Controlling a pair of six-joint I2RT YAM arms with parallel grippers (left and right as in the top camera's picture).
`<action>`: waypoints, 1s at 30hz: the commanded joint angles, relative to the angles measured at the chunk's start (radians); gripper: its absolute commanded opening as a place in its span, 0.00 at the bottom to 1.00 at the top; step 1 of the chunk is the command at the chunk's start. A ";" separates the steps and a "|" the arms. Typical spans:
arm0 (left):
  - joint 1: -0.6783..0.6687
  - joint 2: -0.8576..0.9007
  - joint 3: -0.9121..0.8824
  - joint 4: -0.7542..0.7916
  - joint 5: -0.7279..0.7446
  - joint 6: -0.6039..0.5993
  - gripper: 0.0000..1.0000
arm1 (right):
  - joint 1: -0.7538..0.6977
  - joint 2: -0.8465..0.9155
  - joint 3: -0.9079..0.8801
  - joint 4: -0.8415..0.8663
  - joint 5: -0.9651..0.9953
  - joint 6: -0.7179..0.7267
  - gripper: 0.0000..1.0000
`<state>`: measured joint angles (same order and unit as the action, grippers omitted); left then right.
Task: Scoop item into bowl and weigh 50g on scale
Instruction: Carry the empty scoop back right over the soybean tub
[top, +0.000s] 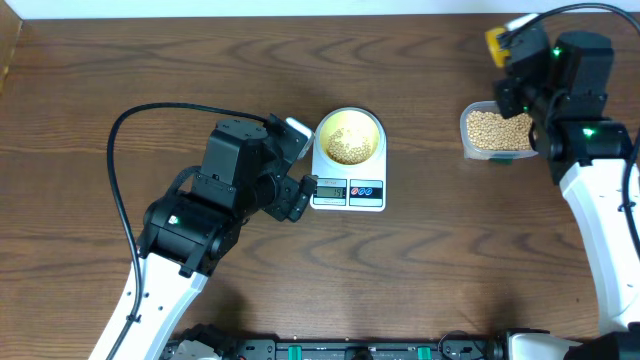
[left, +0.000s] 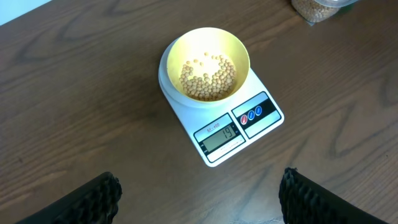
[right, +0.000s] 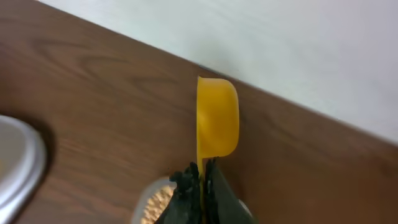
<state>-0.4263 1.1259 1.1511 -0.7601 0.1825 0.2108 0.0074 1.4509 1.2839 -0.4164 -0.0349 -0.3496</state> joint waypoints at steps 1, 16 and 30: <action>0.005 0.004 0.001 -0.003 0.012 0.010 0.83 | -0.022 -0.011 0.019 -0.035 0.154 0.108 0.01; 0.005 0.004 0.001 -0.003 0.012 0.010 0.83 | -0.028 -0.006 0.016 -0.389 0.184 0.356 0.01; 0.005 0.004 0.001 -0.003 0.012 0.010 0.83 | -0.034 0.199 0.008 -0.313 0.254 0.352 0.01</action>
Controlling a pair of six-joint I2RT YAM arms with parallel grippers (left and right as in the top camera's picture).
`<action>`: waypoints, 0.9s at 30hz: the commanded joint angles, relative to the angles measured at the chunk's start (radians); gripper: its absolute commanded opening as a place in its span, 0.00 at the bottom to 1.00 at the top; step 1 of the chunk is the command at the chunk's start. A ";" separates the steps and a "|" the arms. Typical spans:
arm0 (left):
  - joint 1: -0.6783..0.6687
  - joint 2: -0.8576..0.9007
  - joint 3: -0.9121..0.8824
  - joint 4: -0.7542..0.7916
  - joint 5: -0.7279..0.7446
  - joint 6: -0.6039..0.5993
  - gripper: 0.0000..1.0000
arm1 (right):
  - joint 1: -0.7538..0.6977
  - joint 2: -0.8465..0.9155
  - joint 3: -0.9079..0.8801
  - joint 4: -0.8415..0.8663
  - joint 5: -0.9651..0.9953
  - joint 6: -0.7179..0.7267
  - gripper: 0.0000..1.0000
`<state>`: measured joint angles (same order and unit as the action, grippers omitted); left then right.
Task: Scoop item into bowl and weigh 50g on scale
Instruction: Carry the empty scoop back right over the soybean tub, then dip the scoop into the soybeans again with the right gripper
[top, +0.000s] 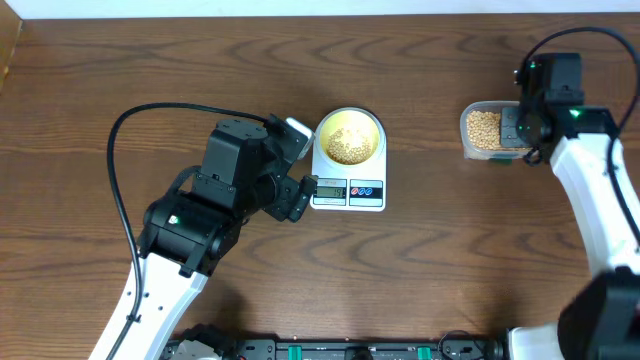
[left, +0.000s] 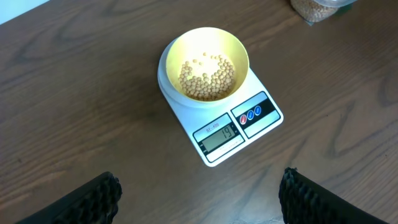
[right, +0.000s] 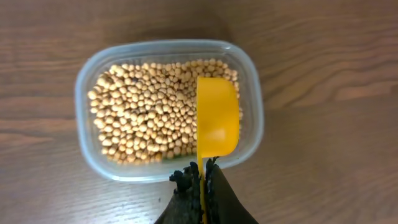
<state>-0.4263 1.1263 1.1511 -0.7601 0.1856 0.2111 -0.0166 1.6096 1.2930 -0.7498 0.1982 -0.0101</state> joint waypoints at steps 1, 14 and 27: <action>0.005 0.003 0.001 -0.003 0.009 0.010 0.83 | -0.010 0.055 -0.002 0.027 0.021 0.013 0.01; 0.004 0.003 0.001 -0.003 0.009 0.010 0.83 | -0.011 0.092 -0.002 -0.092 -0.168 -0.040 0.01; 0.005 0.003 0.001 -0.003 0.009 0.010 0.83 | -0.080 0.092 -0.001 -0.095 -0.406 -0.051 0.01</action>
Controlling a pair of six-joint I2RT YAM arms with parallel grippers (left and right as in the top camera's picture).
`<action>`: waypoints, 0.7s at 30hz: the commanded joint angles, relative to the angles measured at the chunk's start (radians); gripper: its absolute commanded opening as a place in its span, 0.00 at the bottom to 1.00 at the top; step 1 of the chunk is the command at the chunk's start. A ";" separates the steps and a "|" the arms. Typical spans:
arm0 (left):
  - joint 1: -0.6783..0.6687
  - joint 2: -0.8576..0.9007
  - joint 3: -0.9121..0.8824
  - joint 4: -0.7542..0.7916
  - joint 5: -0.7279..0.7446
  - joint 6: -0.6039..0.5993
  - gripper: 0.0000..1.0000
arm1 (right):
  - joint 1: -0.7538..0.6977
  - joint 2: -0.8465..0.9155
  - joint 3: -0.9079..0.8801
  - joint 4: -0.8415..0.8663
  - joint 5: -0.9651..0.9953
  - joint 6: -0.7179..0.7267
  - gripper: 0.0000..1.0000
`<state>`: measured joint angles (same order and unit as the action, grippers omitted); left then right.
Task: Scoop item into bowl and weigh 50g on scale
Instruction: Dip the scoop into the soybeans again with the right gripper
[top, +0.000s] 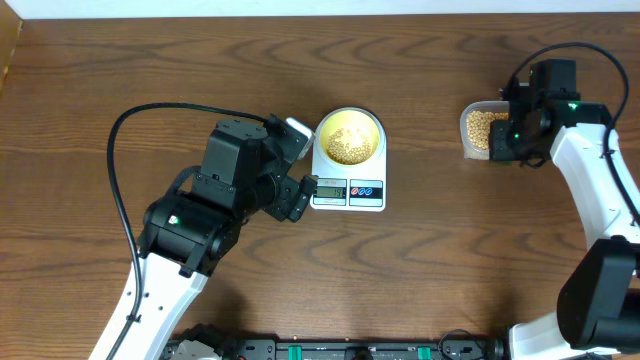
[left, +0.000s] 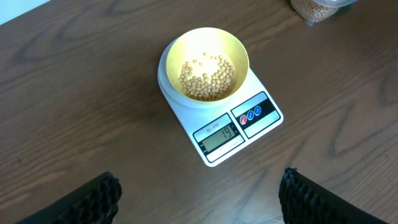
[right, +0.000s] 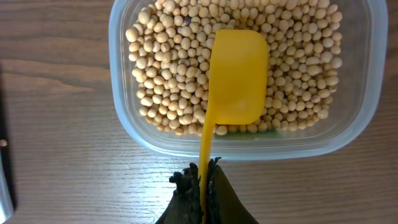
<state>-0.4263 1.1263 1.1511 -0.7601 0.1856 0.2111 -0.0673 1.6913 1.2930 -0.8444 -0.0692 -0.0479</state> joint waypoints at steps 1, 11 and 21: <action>0.005 0.003 0.001 -0.003 0.009 0.010 0.84 | -0.040 0.010 -0.001 0.006 -0.156 -0.013 0.01; 0.005 0.003 0.001 -0.003 0.009 0.010 0.84 | -0.159 0.011 -0.001 0.058 -0.351 -0.013 0.01; 0.004 0.003 0.001 -0.003 0.009 0.010 0.83 | -0.280 0.011 -0.001 -0.029 -0.418 -0.009 0.01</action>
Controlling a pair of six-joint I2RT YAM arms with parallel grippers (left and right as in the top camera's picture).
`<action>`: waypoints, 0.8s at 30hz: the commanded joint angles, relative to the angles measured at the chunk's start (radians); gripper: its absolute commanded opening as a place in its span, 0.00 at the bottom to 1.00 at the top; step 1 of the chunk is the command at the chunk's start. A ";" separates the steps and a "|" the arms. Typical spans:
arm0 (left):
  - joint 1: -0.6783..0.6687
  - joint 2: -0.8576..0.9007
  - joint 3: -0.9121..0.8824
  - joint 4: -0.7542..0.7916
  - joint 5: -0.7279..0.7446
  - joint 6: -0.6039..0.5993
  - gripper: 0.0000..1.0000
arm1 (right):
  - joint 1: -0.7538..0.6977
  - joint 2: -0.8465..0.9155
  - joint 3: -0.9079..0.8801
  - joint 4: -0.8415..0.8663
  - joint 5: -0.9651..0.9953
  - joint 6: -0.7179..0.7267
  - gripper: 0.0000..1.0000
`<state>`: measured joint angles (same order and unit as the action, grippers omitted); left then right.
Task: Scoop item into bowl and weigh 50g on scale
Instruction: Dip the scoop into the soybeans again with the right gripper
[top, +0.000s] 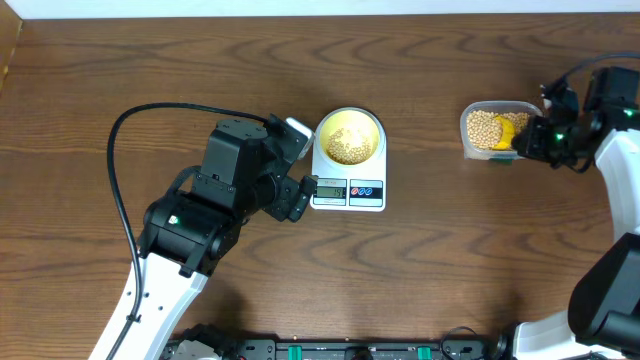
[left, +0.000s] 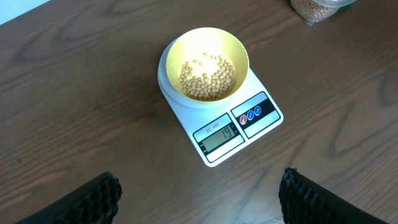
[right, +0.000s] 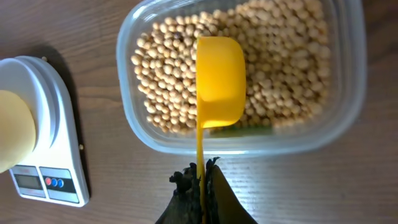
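Note:
A yellow bowl (top: 349, 136) with a layer of soybeans sits on the white scale (top: 349, 186); in the left wrist view the bowl (left: 206, 64) is clear and the scale display (left: 219, 135) reads about 19. A clear tub of soybeans (top: 488, 130) stands at the right. My right gripper (right: 201, 171) is shut on the handle of a yellow scoop (right: 219, 81), whose cup hangs over the beans in the tub (right: 249, 81). My left gripper (left: 199, 193) is open, hovering near the scale's left front, holding nothing.
The wooden table's far edge meets a white wall (top: 320, 8) along the top. A black cable (top: 125, 130) loops from the left arm over the table's left part.
My right wrist has drawn back to the right and tilted; the scoop now lies over the beans with the scale showing at the left of its view. The left arm has not moved.
My right gripper held the scoop up near the table's far edge beside the tub. Then it was over the tub, then low against the beans, and now it reaches in from the right. The scale stayed at about 19 and the left gripper stayed open.

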<state>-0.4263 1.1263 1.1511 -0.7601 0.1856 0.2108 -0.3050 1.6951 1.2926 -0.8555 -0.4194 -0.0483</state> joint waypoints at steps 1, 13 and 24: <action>0.005 0.003 0.001 -0.003 0.009 0.010 0.83 | -0.056 0.007 -0.001 -0.021 -0.079 -0.009 0.01; 0.005 0.003 0.001 -0.003 0.009 0.010 0.84 | -0.196 0.026 -0.031 -0.027 -0.275 -0.013 0.01; 0.005 0.003 0.001 -0.003 0.009 0.010 0.84 | -0.195 0.177 -0.031 0.000 -0.500 -0.013 0.01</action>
<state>-0.4263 1.1263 1.1511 -0.7601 0.1856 0.2111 -0.5011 1.8370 1.2701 -0.8520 -0.8345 -0.0483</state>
